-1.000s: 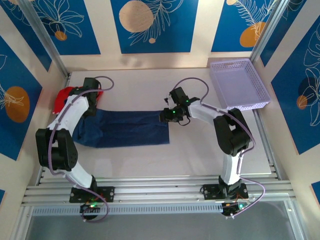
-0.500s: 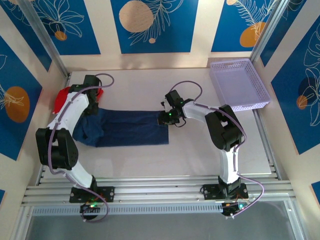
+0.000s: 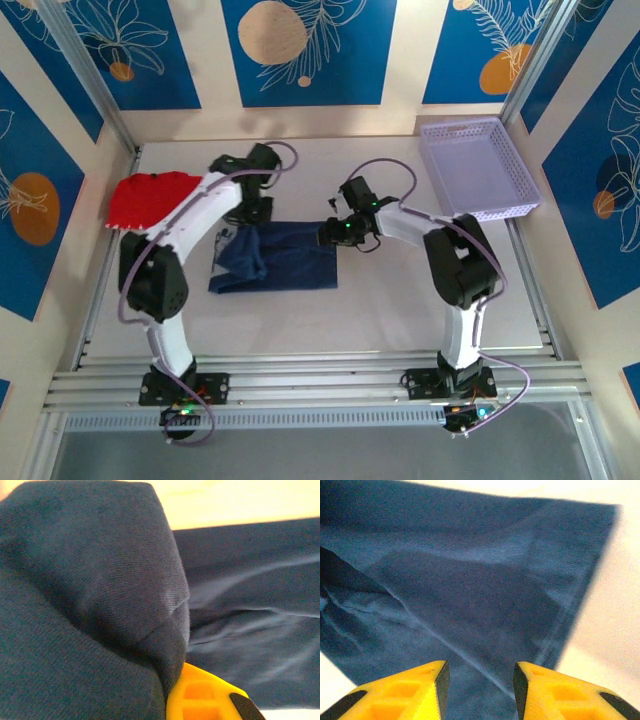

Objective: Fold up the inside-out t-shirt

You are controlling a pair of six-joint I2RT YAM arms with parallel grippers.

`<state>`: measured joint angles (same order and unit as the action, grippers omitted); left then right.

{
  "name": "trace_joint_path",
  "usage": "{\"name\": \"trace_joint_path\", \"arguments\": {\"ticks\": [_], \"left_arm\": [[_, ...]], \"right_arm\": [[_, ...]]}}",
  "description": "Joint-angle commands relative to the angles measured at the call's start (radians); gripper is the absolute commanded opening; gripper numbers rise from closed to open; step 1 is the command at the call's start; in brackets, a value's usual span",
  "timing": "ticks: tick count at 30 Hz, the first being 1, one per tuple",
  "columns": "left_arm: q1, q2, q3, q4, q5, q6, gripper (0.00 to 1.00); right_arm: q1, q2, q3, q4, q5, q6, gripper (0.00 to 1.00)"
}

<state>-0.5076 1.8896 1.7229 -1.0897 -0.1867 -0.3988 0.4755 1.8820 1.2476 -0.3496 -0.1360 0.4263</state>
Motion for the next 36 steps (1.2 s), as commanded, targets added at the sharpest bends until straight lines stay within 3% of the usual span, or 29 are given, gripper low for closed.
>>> {"name": "trace_joint_path", "arguments": {"ticks": [1, 3, 6, 9, 12, 17, 23, 26, 31, 36], "left_arm": [[-0.078, 0.106, 0.081, 0.095, 0.205, -0.169, 0.12], [-0.115, 0.172, 0.123, 0.178, 0.307, -0.216, 0.19], [-0.142, 0.241, 0.190, 0.255, 0.402, -0.259, 0.50], [-0.140, 0.241, 0.243, 0.215, 0.383, -0.207, 0.76], [-0.125, 0.151, 0.192, 0.197, 0.369, -0.137, 0.79], [-0.078, -0.123, -0.174, 0.307, 0.324, -0.097, 0.87], [-0.031, -0.270, -0.528, 0.458, 0.397, -0.143, 0.91], [-0.038, -0.276, -0.631, 0.602, 0.506, -0.200, 0.91], [-0.100, -0.231, -0.644, 0.746, 0.547, -0.243, 0.90], [-0.195, -0.154, -0.568, 0.816, 0.570, -0.249, 0.89]], "right_arm": [[-0.062, -0.122, -0.081, -0.013, -0.008, -0.004, 0.42], [-0.092, -0.170, -0.140, -0.019, 0.008, -0.010, 0.42], [-0.139, -0.231, -0.227, -0.017, 0.032, -0.012, 0.42], [-0.168, -0.274, -0.273, -0.024, 0.046, -0.014, 0.42], [-0.168, -0.305, -0.290, -0.010, 0.037, -0.007, 0.44], [-0.097, -0.286, -0.245, 0.083, -0.018, 0.023, 0.55], [-0.002, -0.099, -0.048, 0.110, 0.046, 0.049, 0.62], [0.026, 0.017, 0.055, 0.107, 0.062, 0.047, 0.63], [0.023, 0.178, 0.226, 0.022, 0.143, 0.024, 0.52], [-0.040, 0.196, 0.269, -0.026, 0.142, -0.004, 0.39]]}}
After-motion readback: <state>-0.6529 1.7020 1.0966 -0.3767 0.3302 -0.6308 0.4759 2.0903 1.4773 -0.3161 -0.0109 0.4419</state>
